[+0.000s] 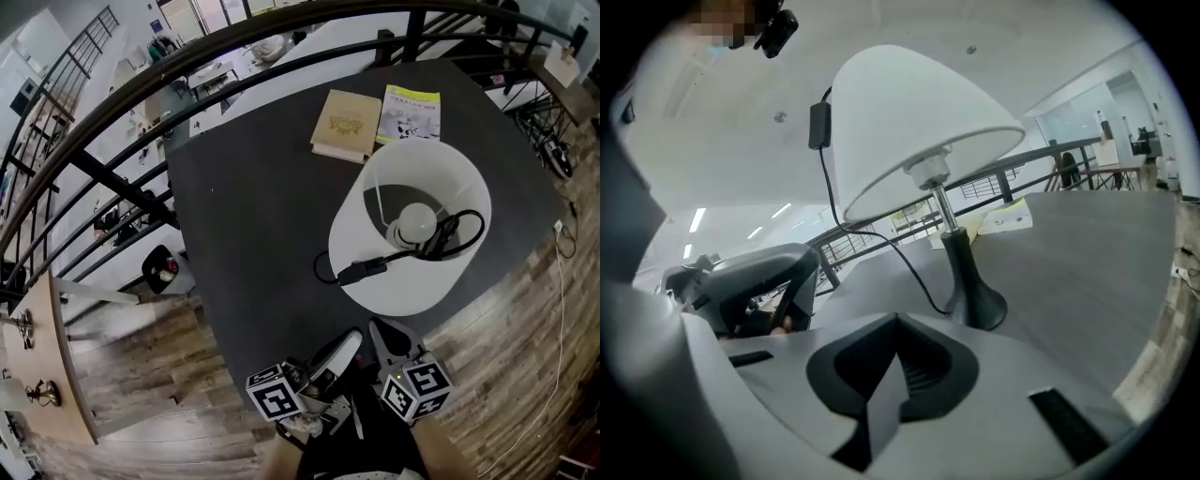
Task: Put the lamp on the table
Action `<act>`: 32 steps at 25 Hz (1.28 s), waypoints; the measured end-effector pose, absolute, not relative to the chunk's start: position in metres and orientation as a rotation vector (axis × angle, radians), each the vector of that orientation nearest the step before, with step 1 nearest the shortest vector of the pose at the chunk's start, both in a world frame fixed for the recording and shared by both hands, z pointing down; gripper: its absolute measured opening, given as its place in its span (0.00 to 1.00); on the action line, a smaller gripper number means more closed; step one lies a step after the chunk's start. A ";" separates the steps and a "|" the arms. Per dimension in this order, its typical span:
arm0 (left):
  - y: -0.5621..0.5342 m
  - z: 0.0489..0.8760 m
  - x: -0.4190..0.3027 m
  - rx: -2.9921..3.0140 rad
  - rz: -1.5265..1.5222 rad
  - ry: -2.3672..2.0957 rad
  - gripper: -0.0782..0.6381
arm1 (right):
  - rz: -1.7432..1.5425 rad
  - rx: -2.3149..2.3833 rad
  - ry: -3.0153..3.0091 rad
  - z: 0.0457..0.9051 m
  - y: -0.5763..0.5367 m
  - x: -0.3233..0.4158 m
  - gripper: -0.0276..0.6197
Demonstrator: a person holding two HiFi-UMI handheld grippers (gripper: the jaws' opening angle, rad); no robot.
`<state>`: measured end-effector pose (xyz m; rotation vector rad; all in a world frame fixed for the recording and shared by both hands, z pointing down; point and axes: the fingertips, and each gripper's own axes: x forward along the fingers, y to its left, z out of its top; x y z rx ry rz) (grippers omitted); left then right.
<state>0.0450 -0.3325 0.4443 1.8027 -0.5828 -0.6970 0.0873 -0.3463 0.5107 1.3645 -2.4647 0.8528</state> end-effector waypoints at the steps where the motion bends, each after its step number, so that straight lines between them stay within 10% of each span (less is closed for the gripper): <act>1: -0.331 0.446 0.045 1.802 -0.677 -0.598 0.12 | 0.852 1.358 -2.469 0.508 -0.345 0.086 0.06; 32: -0.336 0.430 0.038 1.792 -0.610 -0.707 0.12 | 0.802 1.172 -2.629 0.455 -0.332 0.066 0.06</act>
